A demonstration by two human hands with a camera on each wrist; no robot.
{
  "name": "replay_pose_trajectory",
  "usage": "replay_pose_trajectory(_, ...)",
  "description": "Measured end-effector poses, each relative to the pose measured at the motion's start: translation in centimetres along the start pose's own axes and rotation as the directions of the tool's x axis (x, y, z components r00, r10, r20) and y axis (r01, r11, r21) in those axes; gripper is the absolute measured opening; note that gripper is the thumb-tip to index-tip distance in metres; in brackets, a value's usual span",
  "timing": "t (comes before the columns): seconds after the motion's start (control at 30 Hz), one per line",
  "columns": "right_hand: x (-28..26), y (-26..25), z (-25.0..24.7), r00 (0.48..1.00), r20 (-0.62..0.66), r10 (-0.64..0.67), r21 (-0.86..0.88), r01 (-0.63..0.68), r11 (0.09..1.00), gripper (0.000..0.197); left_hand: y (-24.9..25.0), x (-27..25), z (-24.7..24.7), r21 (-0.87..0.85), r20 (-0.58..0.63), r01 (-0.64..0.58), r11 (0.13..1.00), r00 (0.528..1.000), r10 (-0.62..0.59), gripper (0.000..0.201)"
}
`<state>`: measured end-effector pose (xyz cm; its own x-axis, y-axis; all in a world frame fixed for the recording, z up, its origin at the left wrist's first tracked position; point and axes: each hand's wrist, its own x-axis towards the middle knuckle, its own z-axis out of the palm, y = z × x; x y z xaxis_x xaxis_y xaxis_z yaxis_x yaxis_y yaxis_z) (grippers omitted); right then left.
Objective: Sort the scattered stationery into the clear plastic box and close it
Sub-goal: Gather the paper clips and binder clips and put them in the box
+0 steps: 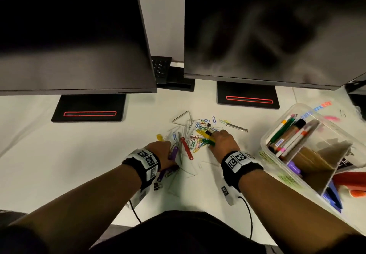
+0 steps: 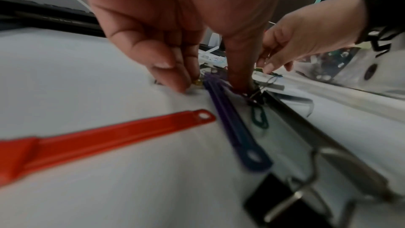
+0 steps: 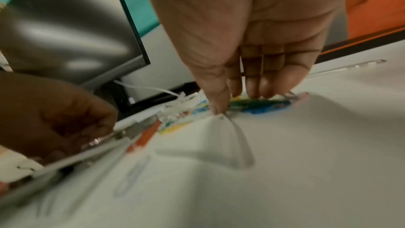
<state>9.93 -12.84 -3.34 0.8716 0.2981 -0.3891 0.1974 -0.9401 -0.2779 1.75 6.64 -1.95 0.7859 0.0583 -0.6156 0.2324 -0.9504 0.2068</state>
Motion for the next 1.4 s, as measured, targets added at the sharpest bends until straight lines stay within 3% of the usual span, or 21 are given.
replay_pose_trajectory(0.13,0.5,0.2,0.8,1.0,-0.023,-0.001,-0.001,0.001,1.0,0.027,0.2,0.0,-0.1,-0.002,-0.019,-0.002,1.0,1.0,0.002,0.03)
replay_pose_trajectory(0.3,-0.5,0.3,0.5,1.0,-0.012,0.015,0.109,-0.013,0.994,0.021,0.1,0.4,-0.5,0.002,-0.044,-0.034,0.999,0.998,0.034,0.024)
replay_pose_trajectory(0.5,-0.6,1.1,-0.9,0.983,-0.045,0.179,0.279,-0.159,0.947,0.021,-0.6,0.8,-1.4,-0.207,-0.133,-0.017,0.978,0.991,-0.01,0.017)
replay_pose_trajectory(0.63,0.8,2.3,-1.2,0.936,-0.15,0.317,0.354,-0.249,0.901,0.021,-1.2,0.9,-1.9,-0.265,-0.177,-0.022,0.964,0.984,-0.026,0.005)
replay_pose_trajectory(0.73,2.3,2.9,-1.3,0.882,-0.295,0.367,0.254,-0.298,0.92,0.025,-1.8,0.8,-2.6,-0.302,-0.219,-0.005,0.953,0.974,-0.065,0.008)
replay_pose_trajectory(0.8,3.2,2.9,-1.3,0.874,-0.272,0.402,0.195,-0.36,0.913,0.028,-2.5,0.9,-2.9,-0.313,-0.238,0.017,0.95,0.967,-0.096,0.018)
replay_pose_trajectory(0.9,4.4,3.3,-0.9,0.91,-0.171,0.377,0.044,-0.375,0.926,0.034,-3.5,0.8,-3.0,-0.312,-0.239,0.056,0.948,0.961,-0.136,0.02)
replay_pose_trajectory(1.17,4.2,3.4,-0.6,0.97,-0.137,0.203,-0.139,-0.222,0.965,0.024,-3.8,0.9,-2.7,-0.352,-0.215,0.07,0.934,0.964,-0.153,0.016)
replay_pose_trajectory(1.4,3.0,2.8,-0.8,0.973,-0.097,0.21,-0.166,-0.224,0.96,0.023,-4.0,1.3,-2.9,-0.396,-0.2,0.064,0.916,0.968,-0.154,0.007)
